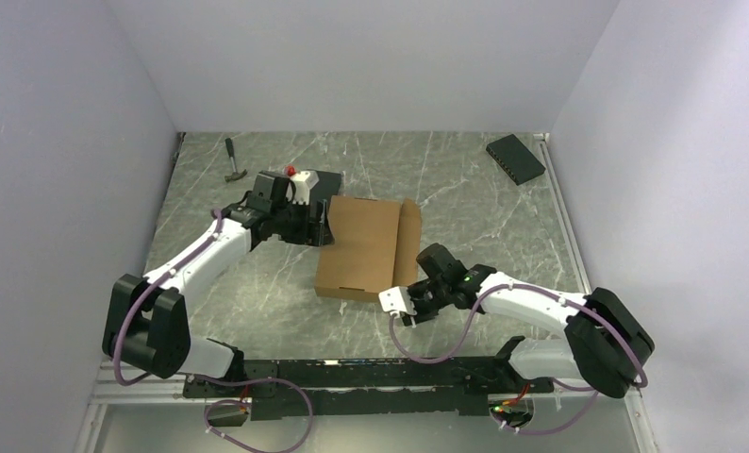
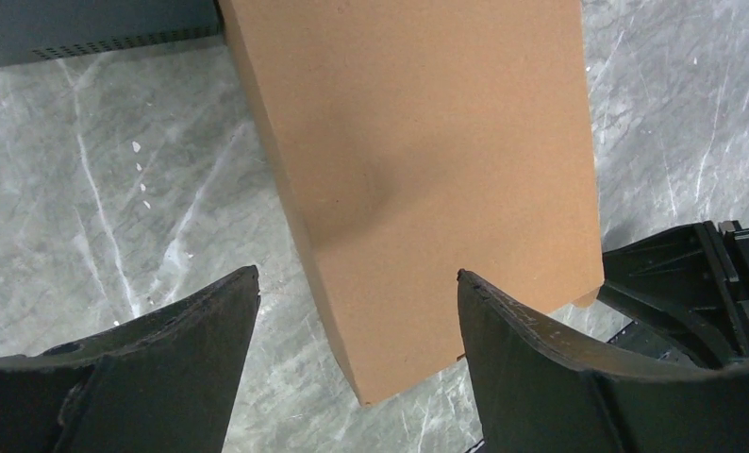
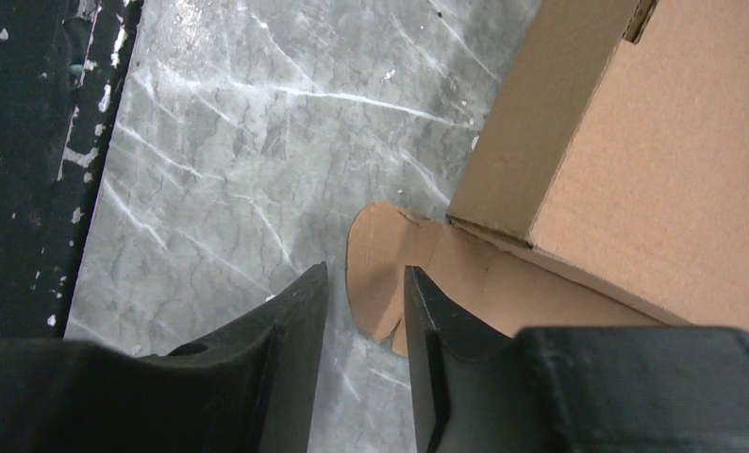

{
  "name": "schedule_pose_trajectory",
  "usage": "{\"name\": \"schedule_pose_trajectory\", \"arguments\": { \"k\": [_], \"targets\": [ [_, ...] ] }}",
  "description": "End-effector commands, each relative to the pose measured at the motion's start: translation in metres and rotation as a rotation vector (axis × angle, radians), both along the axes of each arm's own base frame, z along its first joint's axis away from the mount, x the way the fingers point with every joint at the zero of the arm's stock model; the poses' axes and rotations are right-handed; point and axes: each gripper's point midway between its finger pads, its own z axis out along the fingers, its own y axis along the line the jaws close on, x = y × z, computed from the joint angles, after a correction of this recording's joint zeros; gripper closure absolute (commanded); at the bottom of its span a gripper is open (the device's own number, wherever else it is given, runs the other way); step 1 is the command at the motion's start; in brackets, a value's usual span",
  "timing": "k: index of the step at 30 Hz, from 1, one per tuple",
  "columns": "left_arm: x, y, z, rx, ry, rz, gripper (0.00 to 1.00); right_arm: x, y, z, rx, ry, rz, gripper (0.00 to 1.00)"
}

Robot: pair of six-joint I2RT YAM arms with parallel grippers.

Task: Fold the paper box

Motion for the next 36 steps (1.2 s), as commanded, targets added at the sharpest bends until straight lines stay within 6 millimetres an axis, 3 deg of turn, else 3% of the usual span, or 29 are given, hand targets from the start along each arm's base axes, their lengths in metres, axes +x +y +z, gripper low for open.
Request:
{"name": "schedule_pose_trajectory", "arguments": {
  "k": [1,22,32,36],
  "targets": [
    [0.001,-0.008,0.003,-0.034,-0.003,-0.035,0.19,0.014,0.018,0.014,0.028,-0.047,-0.021,0.63],
    [-0.005,-0.019,-0.034,-0.047,0.170,-0.064,0.36,0.038,0.021,0.019,0.024,-0.044,-0.188,0.88],
    [-0.008,-0.022,-0.041,-0.053,0.211,-0.074,0.40,0.040,0.026,0.020,0.030,0.017,-0.231,1.00],
    [-0.009,-0.024,-0.042,-0.060,0.221,-0.081,0.45,0.042,0.028,0.021,0.025,0.045,-0.269,1.00]
  ]
}}
